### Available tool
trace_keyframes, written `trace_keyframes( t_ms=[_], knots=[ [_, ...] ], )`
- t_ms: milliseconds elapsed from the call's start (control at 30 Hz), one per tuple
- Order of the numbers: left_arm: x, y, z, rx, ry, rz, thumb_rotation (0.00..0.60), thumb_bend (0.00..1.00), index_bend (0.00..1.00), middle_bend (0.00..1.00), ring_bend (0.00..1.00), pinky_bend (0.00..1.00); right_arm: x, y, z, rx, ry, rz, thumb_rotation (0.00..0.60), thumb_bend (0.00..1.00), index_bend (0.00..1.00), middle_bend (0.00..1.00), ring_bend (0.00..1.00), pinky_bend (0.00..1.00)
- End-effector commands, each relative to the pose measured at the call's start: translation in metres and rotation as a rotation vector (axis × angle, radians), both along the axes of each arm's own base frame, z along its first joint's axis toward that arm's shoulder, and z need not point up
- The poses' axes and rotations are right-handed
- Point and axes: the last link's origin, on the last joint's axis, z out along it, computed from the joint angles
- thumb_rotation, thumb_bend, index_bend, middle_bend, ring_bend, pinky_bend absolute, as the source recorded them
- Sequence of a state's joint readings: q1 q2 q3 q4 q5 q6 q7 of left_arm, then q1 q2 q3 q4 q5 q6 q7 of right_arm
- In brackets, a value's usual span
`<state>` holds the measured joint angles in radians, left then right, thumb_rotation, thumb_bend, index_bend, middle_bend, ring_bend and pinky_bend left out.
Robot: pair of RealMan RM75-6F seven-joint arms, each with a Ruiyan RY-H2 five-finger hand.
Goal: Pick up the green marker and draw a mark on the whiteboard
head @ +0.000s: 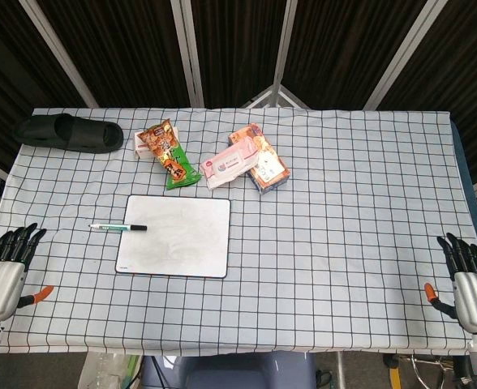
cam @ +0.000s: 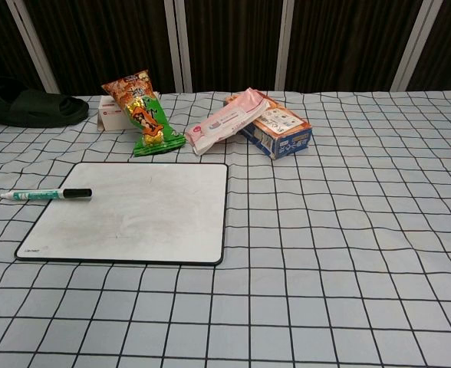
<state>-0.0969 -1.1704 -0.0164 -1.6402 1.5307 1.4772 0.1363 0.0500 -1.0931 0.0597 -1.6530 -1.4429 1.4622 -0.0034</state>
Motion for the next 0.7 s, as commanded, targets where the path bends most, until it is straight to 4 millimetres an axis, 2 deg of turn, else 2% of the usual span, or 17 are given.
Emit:
trace_keyframes(
  t_ms=[33,467,600,700],
  knots=[
    [0.000,0.000,0.000,-0.001,0.000,0.000,0.600,0.05,0.00,0.00,0.00,0.00,0.000,0.001,0.000,0.003,0.000,0.000,0.600,0.35,0.00,0.00,0.00,0.00],
    [-0.001,0.003,-0.002,-0.026,0.005,0.011,0.600,0.05,0.00,0.00,0.00,0.00,0.000,0.002,-0.001,0.021,0.000,0.002,0.600,0.35,0.00,0.00,0.00,0.00],
    [0.001,0.015,-0.005,-0.042,-0.005,0.011,0.600,0.06,0.00,0.00,0.00,0.00,-0.001,0.002,-0.002,0.026,0.002,-0.004,0.600,0.35,0.00,0.00,0.00,0.00],
    [0.006,0.037,-0.009,-0.061,0.001,0.006,0.600,0.09,0.02,0.00,0.00,0.00,-0.001,0.002,0.000,0.020,-0.003,-0.007,0.600,0.35,0.00,0.00,0.00,0.00]
  ],
)
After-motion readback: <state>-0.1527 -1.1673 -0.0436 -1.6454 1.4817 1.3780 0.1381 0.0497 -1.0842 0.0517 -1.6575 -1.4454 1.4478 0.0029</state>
